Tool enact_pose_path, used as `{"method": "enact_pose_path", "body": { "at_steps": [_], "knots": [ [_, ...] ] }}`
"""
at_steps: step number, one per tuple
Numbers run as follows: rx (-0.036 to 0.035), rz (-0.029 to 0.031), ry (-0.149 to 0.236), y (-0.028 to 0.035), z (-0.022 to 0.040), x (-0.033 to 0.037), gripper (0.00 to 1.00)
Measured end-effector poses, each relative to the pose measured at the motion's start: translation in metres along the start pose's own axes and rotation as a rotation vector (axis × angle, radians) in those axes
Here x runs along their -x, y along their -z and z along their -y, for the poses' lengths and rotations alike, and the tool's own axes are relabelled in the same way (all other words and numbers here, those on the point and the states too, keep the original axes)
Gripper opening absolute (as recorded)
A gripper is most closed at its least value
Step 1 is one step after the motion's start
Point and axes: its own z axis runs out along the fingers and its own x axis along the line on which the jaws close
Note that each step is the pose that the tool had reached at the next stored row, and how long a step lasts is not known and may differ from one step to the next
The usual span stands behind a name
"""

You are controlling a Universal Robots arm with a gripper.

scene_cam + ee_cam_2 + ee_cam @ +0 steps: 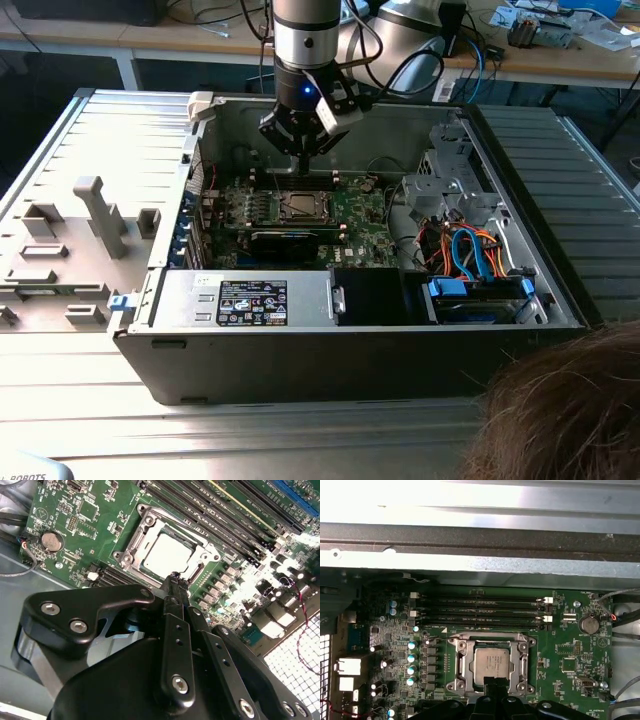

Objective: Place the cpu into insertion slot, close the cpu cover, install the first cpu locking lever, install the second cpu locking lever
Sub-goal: 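Install the first cpu locking lever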

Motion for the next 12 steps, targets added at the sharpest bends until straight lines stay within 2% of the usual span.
{"method": "enact_pose_path", "body": {
  "at_steps": [12],
  "knots": [
    [0.0013, 0.0006, 0.051, 0.0000, 0.0000, 0.0000, 0.11]
  ]
}}
